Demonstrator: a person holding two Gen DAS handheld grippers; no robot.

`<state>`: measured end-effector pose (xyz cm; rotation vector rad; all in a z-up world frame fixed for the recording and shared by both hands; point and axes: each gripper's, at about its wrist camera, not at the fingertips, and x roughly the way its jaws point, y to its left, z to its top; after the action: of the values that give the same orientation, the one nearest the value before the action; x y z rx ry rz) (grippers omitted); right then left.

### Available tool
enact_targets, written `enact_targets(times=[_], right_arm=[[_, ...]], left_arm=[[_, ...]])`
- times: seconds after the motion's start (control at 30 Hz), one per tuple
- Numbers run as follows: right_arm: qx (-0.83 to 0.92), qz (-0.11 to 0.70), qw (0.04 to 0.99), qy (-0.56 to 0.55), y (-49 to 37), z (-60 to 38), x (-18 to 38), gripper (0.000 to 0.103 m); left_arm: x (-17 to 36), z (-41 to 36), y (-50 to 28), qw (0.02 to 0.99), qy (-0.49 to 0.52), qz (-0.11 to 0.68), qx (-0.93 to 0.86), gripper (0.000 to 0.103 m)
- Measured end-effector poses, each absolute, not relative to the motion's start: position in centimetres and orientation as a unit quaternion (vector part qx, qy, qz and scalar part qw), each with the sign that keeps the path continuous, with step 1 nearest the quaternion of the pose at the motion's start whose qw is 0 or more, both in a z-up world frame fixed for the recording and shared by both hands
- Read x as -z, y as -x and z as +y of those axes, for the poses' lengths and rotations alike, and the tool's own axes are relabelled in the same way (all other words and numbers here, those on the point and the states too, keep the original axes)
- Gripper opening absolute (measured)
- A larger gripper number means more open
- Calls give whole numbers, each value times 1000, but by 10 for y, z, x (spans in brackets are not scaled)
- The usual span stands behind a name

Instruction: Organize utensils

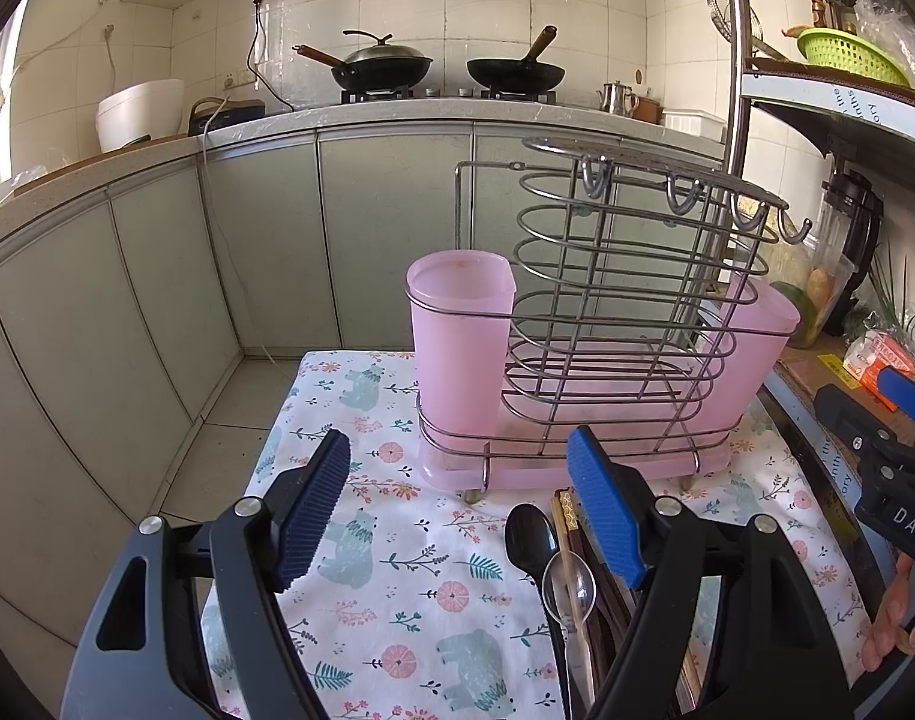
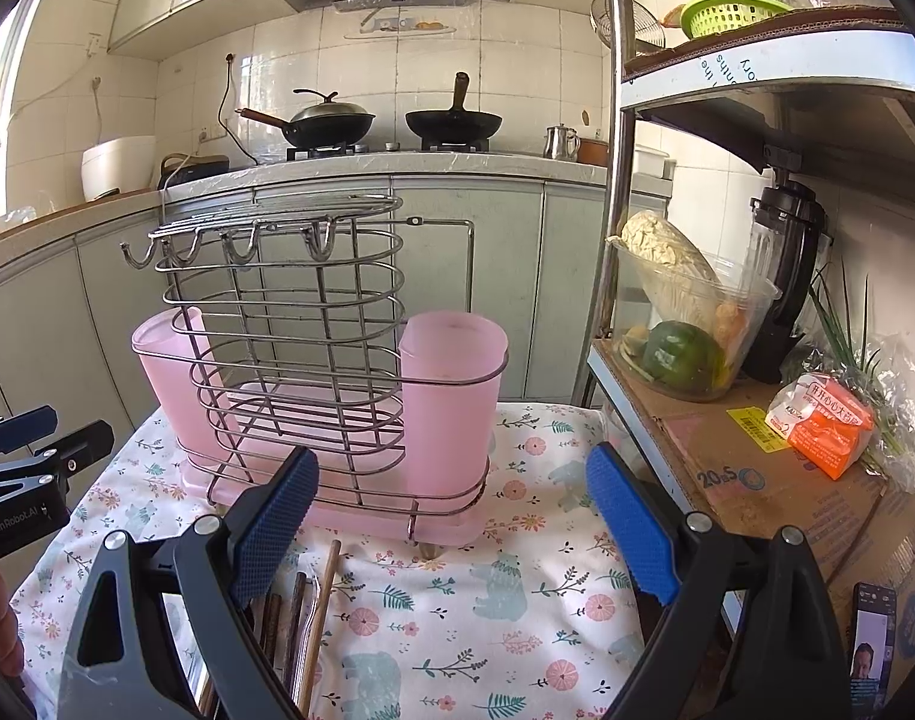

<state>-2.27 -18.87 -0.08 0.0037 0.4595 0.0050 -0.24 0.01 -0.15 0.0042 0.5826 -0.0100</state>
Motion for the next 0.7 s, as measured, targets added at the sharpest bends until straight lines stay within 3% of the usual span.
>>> enact_targets(times=[0.7], right_arm=[[-19,235,972,0,23,-186,1,88]], left_arm=[[2,5,2,956,-1,294,2,75]])
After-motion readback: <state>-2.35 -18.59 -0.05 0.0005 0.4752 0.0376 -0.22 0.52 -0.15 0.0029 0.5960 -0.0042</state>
